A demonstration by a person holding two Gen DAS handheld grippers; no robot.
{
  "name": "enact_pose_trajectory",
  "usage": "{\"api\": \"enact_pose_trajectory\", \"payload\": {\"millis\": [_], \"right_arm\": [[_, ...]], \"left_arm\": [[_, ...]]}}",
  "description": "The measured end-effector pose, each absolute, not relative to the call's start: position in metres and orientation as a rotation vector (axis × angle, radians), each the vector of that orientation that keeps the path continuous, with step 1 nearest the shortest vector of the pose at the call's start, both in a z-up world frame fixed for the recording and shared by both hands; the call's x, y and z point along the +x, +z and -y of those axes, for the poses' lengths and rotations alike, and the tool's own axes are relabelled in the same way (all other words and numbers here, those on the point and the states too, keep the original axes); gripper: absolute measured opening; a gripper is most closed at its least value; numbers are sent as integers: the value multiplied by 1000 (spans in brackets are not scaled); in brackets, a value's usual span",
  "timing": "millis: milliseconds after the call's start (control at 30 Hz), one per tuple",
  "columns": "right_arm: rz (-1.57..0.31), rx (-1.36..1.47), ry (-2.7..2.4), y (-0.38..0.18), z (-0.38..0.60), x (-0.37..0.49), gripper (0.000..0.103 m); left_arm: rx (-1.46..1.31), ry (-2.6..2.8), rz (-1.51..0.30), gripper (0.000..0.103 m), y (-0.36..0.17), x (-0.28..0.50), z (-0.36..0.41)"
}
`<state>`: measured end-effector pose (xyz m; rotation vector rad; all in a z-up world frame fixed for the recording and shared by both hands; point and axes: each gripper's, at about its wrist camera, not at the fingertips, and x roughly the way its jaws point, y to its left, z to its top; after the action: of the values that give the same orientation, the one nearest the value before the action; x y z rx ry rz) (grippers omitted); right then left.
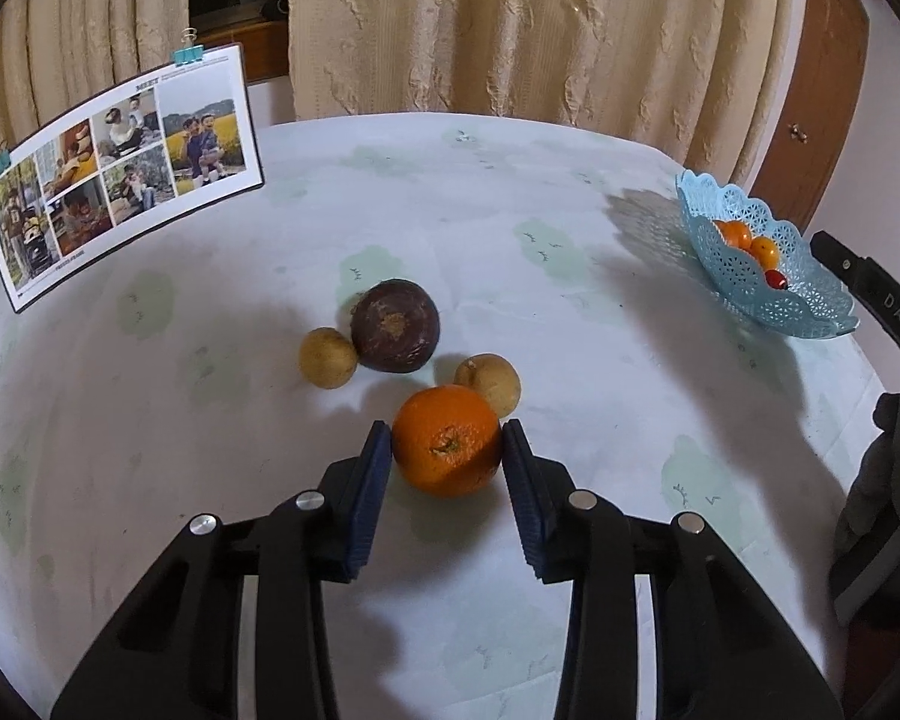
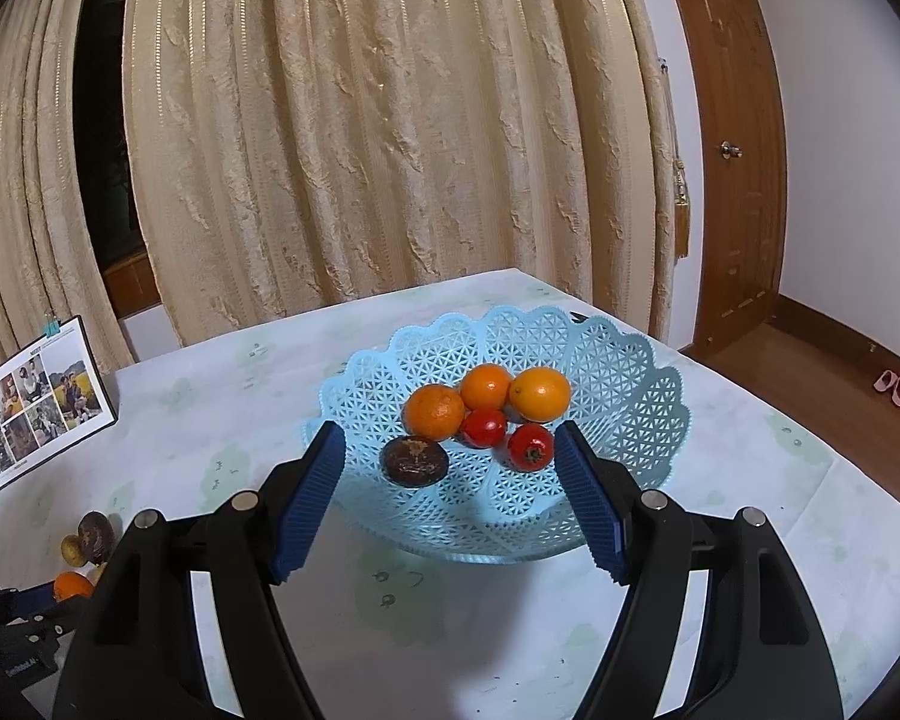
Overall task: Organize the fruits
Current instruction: 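Grasp a small yellow-brown fruit with the right tool while the left tool holds the orange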
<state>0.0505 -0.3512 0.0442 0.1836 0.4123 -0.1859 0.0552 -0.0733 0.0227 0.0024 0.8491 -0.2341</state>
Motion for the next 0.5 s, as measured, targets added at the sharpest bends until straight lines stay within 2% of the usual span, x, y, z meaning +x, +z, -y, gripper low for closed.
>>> {"api": "enact_pose_trajectory", "payload": {"millis": [300,500], "right_arm": [[-440,147,-107,41,335,53,73],[-534,113,73,37,293,57,74]], "left_arm": [[-23,-138,-789,38,39,39,40],[-29,-83,-759,38,45,32,20]]}}
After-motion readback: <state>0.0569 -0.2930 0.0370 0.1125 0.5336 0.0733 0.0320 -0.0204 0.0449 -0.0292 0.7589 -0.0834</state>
